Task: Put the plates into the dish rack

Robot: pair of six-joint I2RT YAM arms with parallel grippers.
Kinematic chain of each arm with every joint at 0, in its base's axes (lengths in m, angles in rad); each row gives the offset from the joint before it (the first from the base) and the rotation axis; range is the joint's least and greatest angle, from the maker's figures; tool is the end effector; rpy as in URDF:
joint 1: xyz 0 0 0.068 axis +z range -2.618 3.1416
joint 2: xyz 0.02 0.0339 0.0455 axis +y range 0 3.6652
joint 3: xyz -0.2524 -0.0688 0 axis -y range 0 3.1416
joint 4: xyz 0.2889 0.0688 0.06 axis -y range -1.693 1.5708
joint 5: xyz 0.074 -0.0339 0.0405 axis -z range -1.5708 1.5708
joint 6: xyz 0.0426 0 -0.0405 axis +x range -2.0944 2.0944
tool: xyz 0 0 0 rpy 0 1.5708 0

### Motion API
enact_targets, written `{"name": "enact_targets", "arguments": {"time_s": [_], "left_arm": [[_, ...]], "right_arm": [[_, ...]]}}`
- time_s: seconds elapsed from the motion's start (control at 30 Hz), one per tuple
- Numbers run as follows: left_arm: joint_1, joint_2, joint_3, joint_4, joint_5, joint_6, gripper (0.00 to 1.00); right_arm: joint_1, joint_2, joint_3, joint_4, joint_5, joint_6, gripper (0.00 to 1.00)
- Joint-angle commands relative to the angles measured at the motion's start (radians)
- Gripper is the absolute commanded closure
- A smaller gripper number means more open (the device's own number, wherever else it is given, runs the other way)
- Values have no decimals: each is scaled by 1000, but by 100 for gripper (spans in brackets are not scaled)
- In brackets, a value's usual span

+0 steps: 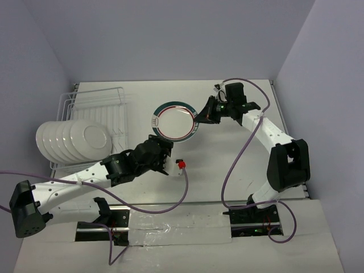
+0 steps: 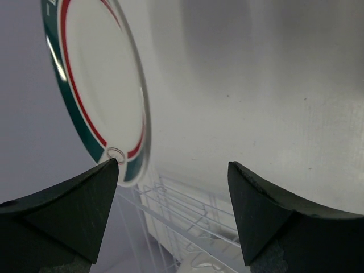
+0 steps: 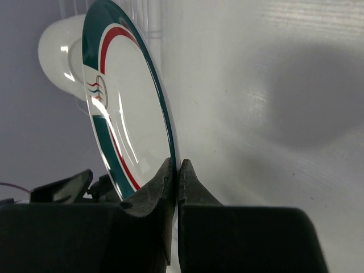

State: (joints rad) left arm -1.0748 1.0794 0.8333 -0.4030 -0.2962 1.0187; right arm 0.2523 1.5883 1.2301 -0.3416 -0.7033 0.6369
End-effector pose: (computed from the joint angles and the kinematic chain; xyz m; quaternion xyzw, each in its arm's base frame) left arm 0.1476 -0.2466 0.2545 0.7342 0.5001 0.1198 0.4434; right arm 0.3780 0.1259 0.2522 0.0200 0.8633 0.4523 0.2232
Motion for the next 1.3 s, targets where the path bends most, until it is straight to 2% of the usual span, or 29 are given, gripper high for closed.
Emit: {"name": "enact_targets", "arguments": {"time_s": [0.0, 0.1, 0.2, 0.27, 0.3, 0.4, 0.43, 0.47, 0.5, 0.57, 0.73, 0.83, 0.93, 0.97, 1.03, 1.07, 1.1, 1.2, 1.23, 1.27], "left_arm": [[-7, 11, -36, 214, -61, 133, 14], [-7, 22, -66, 262, -60, 165, 26], [-7, 30, -85, 294, -81, 167, 54], [-7, 34, -76, 286, -87, 138, 65], [-8, 34, -71, 277, -92, 127, 76], [-7, 25, -50, 260, -106, 78, 96], [-7, 21, -45, 253, -109, 64, 100], [-7, 8, -36, 242, -109, 40, 100], [-8, 4, -33, 221, -112, 29, 100], [-8, -19, -26, 198, -126, 5, 100], [-1, -94, 24, 106, -118, -98, 100], [73, -81, 185, 9, -22, -315, 100], [231, 8, 485, -161, 164, -655, 100], [347, 23, 541, -221, 228, -722, 100], [473, 54, 652, -253, 418, -892, 100], [603, 59, 680, -278, 489, -949, 100], [672, 63, 711, -284, 647, -1059, 100], [905, 60, 713, -306, 857, -1173, 100], [959, 54, 690, -310, 982, -1228, 100], [1060, 48, 678, -315, 1031, -1252, 100]], "right_arm": [[27, -11, 65, -48, -64, -51, 100], [50, -2, 85, -83, -77, -88, 100], [65, 9, 109, -108, -120, -108, 100], [71, 9, 121, -111, -131, -118, 100], [73, 9, 127, -120, -137, -129, 100], [77, 10, 144, -129, -183, -163, 100], [76, 13, 157, -134, -203, -180, 99], [74, 13, 164, -140, -211, -196, 69], [73, 13, 175, -158, -196, -227, 45], [53, 18, 213, -172, -180, -241, 1], [-36, 44, 304, -159, -147, -204, 0], [-126, 30, 304, -71, -133, -140, 0], [-185, 22, 293, -25, -131, -111, 0], [-194, 22, 293, -25, -121, -120, 0], [-214, 19, 282, -20, -117, -125, 0], [-217, 19, 276, -17, -120, -128, 0], [-220, 21, 264, -16, -120, -129, 0], [-222, 25, 241, -16, -124, -134, 0], [-222, 27, 236, -16, -125, -135, 0], [-222, 27, 233, -14, -127, -137, 0]]}}
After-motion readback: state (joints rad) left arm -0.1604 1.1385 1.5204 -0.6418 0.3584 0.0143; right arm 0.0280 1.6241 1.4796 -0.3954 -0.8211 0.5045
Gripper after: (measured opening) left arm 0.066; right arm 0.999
